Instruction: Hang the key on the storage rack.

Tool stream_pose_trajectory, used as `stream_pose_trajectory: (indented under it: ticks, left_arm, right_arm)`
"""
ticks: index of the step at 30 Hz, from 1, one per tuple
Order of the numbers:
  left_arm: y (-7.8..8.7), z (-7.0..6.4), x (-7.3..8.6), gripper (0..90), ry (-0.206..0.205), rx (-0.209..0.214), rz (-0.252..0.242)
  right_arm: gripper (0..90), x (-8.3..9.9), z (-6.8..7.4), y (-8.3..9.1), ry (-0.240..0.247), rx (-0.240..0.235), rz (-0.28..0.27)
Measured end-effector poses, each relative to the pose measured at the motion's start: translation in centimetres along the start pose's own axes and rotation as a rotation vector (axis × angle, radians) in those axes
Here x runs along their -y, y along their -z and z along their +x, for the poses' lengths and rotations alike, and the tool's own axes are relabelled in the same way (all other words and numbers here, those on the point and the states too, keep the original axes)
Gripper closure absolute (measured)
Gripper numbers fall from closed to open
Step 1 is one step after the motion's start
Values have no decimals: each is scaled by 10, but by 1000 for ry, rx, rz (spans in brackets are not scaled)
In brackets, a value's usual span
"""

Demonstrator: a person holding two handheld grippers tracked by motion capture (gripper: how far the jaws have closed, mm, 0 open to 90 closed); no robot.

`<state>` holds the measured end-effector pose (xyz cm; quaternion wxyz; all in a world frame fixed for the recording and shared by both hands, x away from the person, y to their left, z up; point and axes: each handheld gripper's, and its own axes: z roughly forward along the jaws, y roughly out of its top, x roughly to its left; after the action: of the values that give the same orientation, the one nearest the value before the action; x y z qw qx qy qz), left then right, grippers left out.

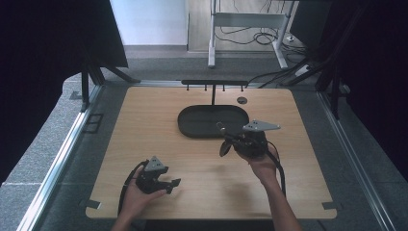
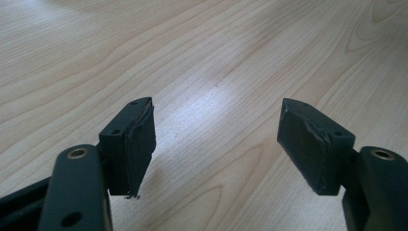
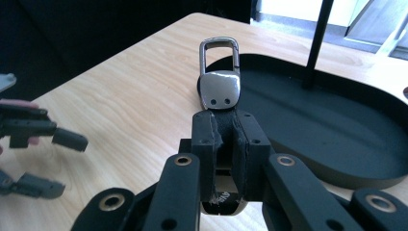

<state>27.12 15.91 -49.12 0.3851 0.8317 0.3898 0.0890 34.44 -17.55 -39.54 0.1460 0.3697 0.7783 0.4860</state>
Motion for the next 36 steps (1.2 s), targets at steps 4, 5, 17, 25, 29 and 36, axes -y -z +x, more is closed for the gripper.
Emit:
stream_pose_trajectory:
  ticks: [4,5,17,25,29,36]
  left_arm:
    - [-1,1,0,302,4,0,2]
    - [-1,2,0,302,5,-1,3]
    - [-1,2,0,302,3,-1,2]
    - [-1,3,0,302,2,-1,2]
    - [-1,2,0,302,3,-2,3]
    - [-1,3,1,301,5,-2,3]
  right_arm:
    - [808,-4,-3,0,-3,13,-11]
    - [808,-4,-4,-1,-5,19,-15]
    - [808,-11,-22,-1,-41,71,-22]
    - [808,-12,-34,-4,-57,108,-28]
    - [808,-13,-39,-5,-71,120,-34]
    - [809,-17,-46,-8,-83,144,-49]
